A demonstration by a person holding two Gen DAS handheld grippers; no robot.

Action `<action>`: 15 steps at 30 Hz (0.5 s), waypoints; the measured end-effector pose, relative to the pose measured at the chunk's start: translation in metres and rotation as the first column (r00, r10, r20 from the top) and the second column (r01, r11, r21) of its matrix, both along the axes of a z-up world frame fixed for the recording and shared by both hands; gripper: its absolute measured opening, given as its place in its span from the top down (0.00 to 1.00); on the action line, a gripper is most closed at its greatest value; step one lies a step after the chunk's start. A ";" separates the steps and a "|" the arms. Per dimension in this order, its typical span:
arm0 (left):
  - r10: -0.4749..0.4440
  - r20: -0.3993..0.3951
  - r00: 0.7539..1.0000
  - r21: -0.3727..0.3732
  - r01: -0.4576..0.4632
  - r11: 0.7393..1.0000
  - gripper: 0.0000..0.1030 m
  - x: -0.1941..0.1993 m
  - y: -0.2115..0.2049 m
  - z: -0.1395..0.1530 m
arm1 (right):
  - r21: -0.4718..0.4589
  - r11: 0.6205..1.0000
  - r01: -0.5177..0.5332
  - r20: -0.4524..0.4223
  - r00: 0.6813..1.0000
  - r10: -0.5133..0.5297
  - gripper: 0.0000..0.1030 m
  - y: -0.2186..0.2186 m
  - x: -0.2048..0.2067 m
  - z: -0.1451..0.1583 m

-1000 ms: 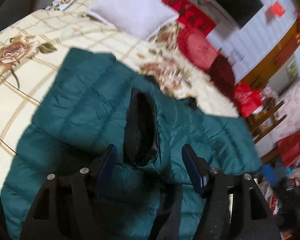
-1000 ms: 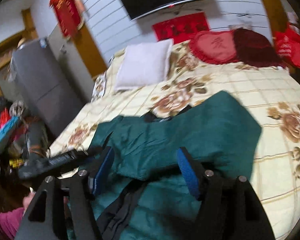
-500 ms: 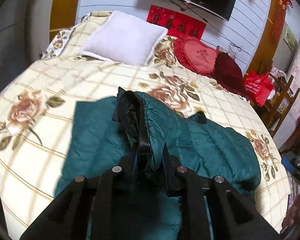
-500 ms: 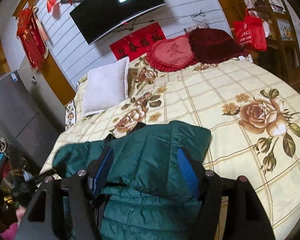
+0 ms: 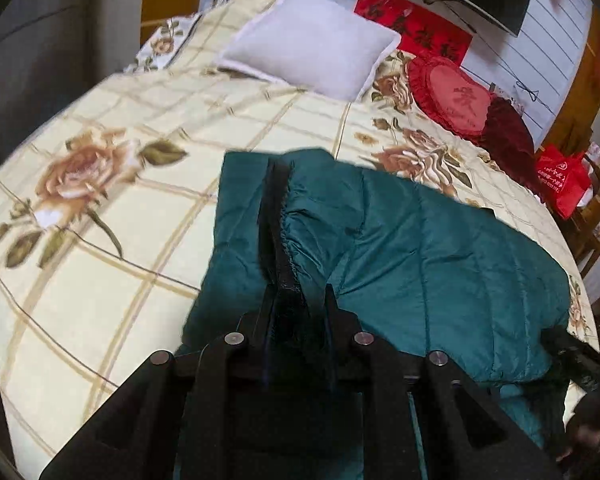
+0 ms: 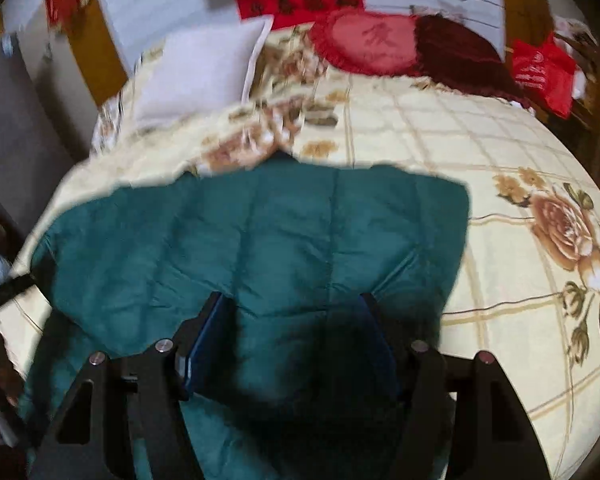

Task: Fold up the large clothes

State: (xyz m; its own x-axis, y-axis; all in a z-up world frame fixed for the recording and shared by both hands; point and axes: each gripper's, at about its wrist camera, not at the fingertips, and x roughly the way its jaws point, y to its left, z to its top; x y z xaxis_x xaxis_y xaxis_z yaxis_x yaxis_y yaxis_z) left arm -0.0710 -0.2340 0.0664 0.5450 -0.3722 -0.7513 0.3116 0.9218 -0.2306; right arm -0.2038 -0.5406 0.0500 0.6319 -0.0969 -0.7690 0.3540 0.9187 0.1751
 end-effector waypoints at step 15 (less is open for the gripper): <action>-0.017 0.142 0.990 -0.017 0.019 1.000 0.53 -0.016 -0.014 0.048 | -0.071 0.994 -0.086 0.071 0.993 0.091 0.32 0.031 0.025 0.047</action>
State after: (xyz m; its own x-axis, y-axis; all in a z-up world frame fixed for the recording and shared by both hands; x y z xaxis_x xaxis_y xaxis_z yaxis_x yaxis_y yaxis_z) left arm -0.0875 -0.2485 0.1147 0.6387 -0.3956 -0.6600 0.3588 0.9119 -0.1994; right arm -0.1790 -0.5095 0.0968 0.6954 -0.0880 -0.7133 0.2587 0.9566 0.1342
